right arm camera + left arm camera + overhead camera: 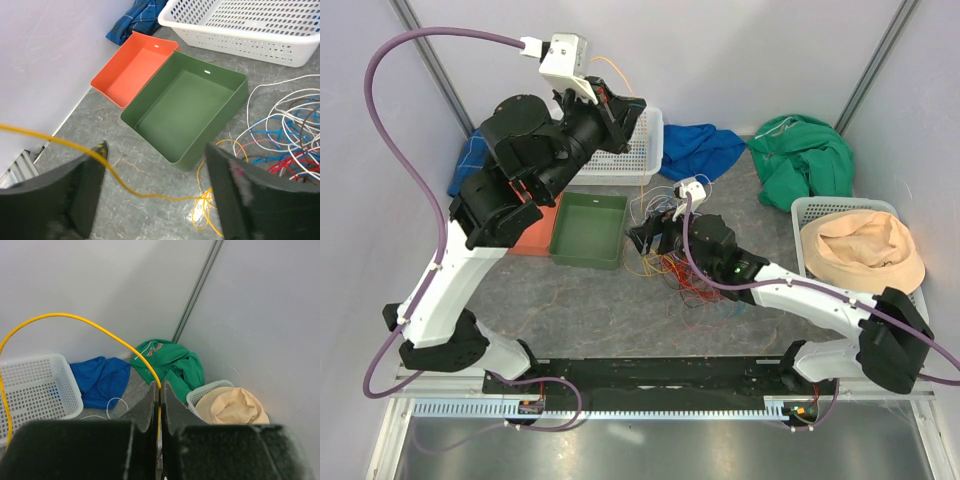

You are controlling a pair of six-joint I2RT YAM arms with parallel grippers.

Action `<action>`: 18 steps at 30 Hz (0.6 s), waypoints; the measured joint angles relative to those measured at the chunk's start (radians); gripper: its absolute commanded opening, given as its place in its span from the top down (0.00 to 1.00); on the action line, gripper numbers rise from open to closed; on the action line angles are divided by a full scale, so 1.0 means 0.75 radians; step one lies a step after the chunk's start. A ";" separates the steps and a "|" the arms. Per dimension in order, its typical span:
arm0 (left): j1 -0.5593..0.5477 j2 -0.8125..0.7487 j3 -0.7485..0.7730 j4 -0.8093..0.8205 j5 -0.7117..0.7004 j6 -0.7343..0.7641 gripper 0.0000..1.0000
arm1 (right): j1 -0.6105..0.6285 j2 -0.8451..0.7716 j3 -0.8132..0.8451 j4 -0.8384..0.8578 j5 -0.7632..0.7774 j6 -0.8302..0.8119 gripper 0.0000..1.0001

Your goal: Untangle the cables

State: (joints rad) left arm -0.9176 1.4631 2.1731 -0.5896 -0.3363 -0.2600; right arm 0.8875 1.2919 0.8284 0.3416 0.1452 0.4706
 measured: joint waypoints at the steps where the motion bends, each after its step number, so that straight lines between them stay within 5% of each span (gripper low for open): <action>1: 0.000 -0.003 -0.004 0.000 0.000 0.000 0.98 | 0.000 0.017 0.009 0.007 0.002 -0.006 0.48; 2: 0.000 -0.008 -0.013 0.000 -0.001 0.000 0.98 | 0.000 0.030 0.013 0.017 0.007 -0.018 0.59; 3: 0.000 -0.017 -0.025 -0.002 -0.001 0.000 0.98 | -0.001 0.040 0.015 0.026 0.016 -0.018 0.84; 4: 0.000 -0.029 -0.041 0.001 -0.002 -0.001 0.98 | -0.001 0.046 0.018 0.027 0.032 -0.028 0.96; 10: 0.000 -0.188 -0.289 0.040 -0.081 -0.016 0.96 | -0.006 0.057 0.186 -0.139 0.212 -0.074 1.00; 13: 0.000 -0.333 -0.542 0.085 -0.181 -0.043 0.75 | -0.008 0.047 0.374 -0.279 0.305 -0.115 1.00; 14: 0.000 -0.385 -0.643 0.121 -0.209 -0.056 0.52 | -0.009 0.046 0.455 -0.342 0.328 -0.131 1.00; 17: 0.002 -0.519 -0.930 0.215 -0.264 -0.094 0.06 | -0.010 0.039 0.711 -0.477 0.395 -0.174 1.00; 18: 0.002 -0.558 -1.019 0.248 -0.276 -0.109 0.00 | -0.010 0.036 0.798 -0.525 0.419 -0.186 1.00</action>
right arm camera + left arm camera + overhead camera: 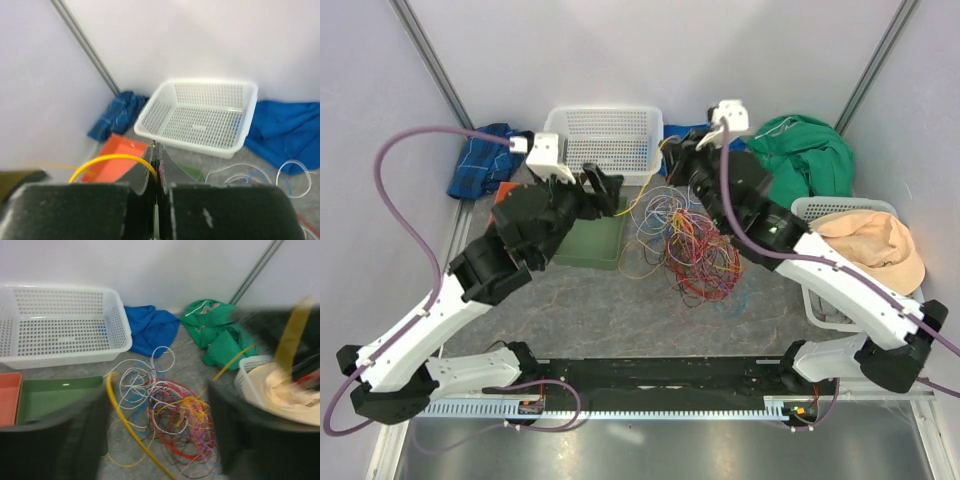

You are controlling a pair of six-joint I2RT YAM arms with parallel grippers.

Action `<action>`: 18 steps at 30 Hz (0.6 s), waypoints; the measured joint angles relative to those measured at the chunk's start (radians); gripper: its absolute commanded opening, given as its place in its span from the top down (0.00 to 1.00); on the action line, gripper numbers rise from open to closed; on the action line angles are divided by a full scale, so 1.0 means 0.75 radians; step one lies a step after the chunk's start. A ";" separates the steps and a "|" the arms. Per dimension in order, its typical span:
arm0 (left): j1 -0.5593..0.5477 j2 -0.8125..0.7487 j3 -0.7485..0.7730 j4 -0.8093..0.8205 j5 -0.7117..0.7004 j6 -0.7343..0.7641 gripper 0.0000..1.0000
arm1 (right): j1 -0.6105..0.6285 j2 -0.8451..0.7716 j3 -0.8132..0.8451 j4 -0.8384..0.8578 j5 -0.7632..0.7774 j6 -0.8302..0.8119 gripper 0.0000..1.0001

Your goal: Untangle the cables

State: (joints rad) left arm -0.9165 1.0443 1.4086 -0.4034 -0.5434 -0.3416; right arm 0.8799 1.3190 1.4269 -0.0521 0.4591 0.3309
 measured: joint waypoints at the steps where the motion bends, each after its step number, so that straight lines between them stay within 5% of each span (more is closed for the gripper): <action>1: 0.000 -0.039 -0.094 0.036 -0.007 -0.013 0.00 | 0.000 -0.004 0.068 -0.035 0.019 -0.010 1.00; 10: 0.001 -0.216 -0.604 0.437 0.082 -0.048 0.00 | -0.001 0.002 0.432 -0.382 0.077 -0.023 1.00; 18: 0.001 -0.257 -1.032 1.230 0.418 0.027 0.00 | -0.001 0.033 0.545 -0.588 0.054 0.027 1.00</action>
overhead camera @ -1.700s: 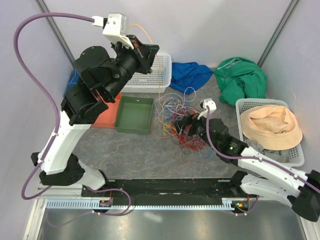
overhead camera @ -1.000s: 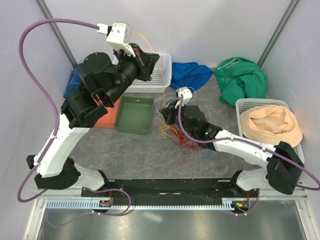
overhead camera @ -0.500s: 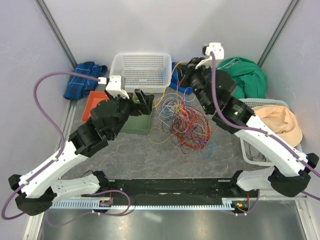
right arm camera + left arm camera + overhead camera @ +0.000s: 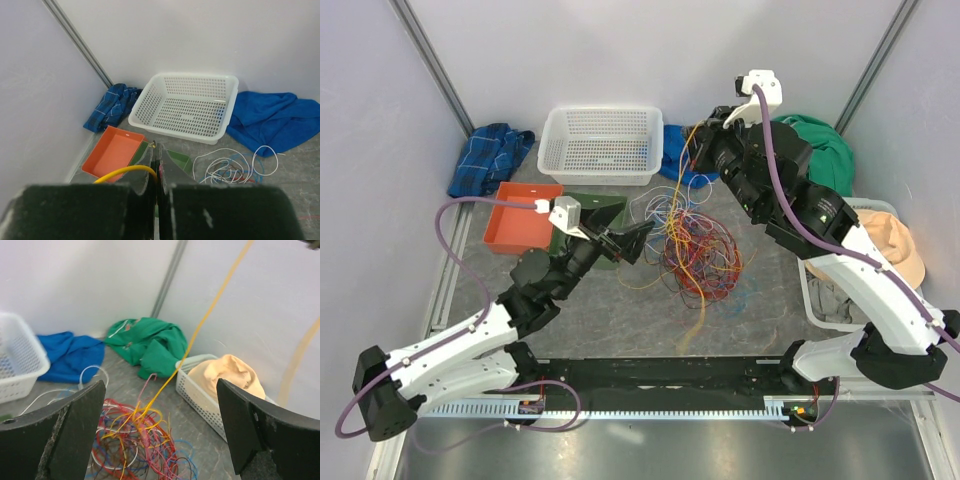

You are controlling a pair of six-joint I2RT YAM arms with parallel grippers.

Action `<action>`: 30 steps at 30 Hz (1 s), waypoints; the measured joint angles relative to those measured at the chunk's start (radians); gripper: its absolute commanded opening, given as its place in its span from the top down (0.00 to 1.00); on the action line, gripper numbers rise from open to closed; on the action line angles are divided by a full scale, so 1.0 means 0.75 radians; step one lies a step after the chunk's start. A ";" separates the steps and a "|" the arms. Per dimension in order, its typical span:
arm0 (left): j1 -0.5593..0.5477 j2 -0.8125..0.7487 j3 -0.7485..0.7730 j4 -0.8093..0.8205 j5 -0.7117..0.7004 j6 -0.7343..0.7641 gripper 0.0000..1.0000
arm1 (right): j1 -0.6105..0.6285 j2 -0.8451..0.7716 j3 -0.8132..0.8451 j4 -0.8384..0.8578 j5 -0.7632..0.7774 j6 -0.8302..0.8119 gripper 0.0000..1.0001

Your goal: Untangle the cables

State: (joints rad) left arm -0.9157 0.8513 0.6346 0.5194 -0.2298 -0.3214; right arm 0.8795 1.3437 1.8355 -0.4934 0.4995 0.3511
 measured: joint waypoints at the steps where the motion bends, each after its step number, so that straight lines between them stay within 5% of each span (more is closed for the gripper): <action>1: 0.000 0.019 -0.005 0.046 0.038 0.017 0.00 | 0.000 0.001 0.000 -0.014 -0.006 0.005 1.00; 12: -0.002 0.277 0.072 0.384 0.278 0.119 0.01 | 0.001 -0.005 -0.050 -0.083 -0.087 0.062 1.00; 18: -0.003 0.410 0.160 0.397 0.308 0.157 0.14 | 0.001 -0.013 -0.071 -0.088 -0.119 0.072 1.00; 24: -0.003 0.486 0.225 0.354 0.301 0.204 0.47 | 0.001 -0.028 -0.076 -0.091 -0.144 0.087 1.00; 25: -0.003 0.492 0.237 0.336 0.295 0.218 0.65 | 0.001 -0.031 -0.076 -0.092 -0.146 0.089 1.00; 28: -0.003 0.497 0.253 0.295 0.272 0.252 0.98 | 0.000 -0.044 -0.076 -0.092 -0.148 0.093 1.00; 30: -0.003 0.497 0.255 0.280 0.254 0.273 0.98 | 0.000 -0.052 -0.076 -0.093 -0.148 0.096 1.00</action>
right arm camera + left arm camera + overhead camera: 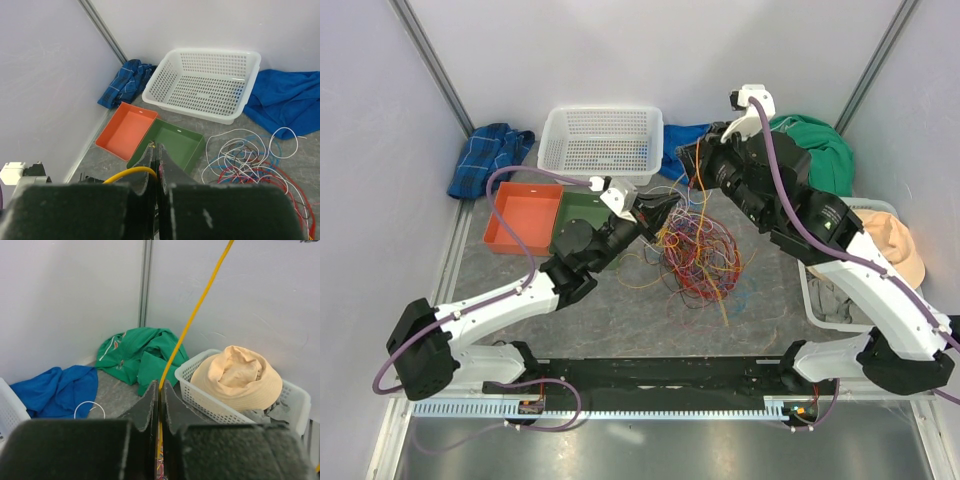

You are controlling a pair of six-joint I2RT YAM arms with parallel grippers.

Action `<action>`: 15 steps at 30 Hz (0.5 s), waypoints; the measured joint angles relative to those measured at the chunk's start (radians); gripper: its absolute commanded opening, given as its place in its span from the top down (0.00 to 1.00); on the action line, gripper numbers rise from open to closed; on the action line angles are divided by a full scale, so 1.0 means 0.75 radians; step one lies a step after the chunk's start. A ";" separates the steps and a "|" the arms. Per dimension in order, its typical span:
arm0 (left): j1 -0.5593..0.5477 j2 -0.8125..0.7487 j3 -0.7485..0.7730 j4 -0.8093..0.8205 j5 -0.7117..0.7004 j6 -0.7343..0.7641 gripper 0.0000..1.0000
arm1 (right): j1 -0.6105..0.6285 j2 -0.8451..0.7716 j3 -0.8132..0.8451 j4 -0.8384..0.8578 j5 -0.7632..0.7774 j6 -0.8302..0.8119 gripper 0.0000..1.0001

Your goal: Untangle the cables

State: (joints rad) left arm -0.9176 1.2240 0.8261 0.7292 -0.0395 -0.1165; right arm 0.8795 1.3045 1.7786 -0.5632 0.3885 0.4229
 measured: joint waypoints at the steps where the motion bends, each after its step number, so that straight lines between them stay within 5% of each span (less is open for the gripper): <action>1: 0.000 0.000 0.002 -0.003 -0.008 0.005 0.98 | 0.000 -0.003 -0.002 -0.004 0.000 0.000 0.98; 4: 0.000 -0.010 0.023 -0.056 -0.022 0.009 0.98 | 0.000 -0.019 -0.027 0.001 0.001 0.000 0.56; 5: 0.000 -0.015 0.042 -0.099 -0.032 0.009 0.98 | 0.001 -0.028 -0.042 0.001 0.001 0.008 0.34; 8: 0.000 -0.019 0.166 -0.269 -0.070 0.002 0.98 | 0.000 -0.068 -0.098 0.002 0.014 -0.006 0.11; 10: 0.003 -0.015 0.326 -0.446 -0.102 -0.014 0.98 | 0.001 -0.096 -0.135 0.003 0.030 -0.006 0.02; 15: 0.021 0.031 0.818 -0.805 -0.159 -0.070 0.98 | 0.001 -0.197 -0.253 0.002 0.114 -0.013 0.02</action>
State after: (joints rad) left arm -0.9016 1.2469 1.4395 0.1257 -0.1589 -0.1688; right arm 0.8799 1.1564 1.5890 -0.5621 0.4744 0.4133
